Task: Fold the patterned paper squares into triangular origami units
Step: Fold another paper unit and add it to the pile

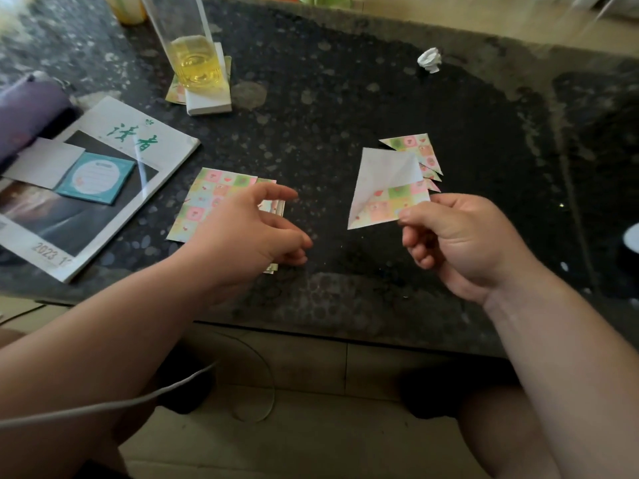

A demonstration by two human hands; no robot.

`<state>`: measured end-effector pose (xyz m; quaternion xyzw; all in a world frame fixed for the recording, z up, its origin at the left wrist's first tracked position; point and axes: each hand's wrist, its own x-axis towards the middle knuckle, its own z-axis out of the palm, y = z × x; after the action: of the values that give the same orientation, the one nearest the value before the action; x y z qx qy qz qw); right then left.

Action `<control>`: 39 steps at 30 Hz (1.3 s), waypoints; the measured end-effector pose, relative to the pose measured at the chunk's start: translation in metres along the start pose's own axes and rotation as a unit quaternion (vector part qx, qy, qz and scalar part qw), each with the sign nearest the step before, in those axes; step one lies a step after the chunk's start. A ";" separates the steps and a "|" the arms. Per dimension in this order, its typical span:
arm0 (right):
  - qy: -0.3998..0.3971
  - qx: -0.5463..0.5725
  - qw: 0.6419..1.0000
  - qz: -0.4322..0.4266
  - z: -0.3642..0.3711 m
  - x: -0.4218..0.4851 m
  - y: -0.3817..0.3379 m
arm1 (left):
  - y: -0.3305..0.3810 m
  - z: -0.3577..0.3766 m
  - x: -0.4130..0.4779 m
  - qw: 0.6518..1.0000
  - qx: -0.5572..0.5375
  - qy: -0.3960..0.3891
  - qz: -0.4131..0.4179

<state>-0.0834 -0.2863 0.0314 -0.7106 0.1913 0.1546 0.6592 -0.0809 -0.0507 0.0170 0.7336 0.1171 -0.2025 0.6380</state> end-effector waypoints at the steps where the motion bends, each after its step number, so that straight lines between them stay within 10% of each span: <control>1: -0.013 0.002 1.000 0.002 0.000 -0.001 0.001 | -0.001 -0.001 0.000 1.000 -0.012 0.003 -0.004; 9: -0.064 -0.031 0.997 0.014 0.017 -0.004 0.007 | 0.000 0.018 -0.003 0.977 -0.157 -0.134 -0.045; 22: -0.030 -0.015 0.999 -0.016 0.041 -0.011 0.024 | -0.007 0.029 0.002 0.998 -0.061 0.026 0.021; 39: 0.024 0.014 1.000 0.009 0.045 -0.008 0.019 | -0.002 0.032 -0.002 0.983 -0.171 -0.063 -0.027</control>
<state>-0.0986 -0.2416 0.0146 -0.7031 0.2153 0.1409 0.6629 -0.0879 -0.0817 0.0130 0.5963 0.1295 -0.2424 0.7542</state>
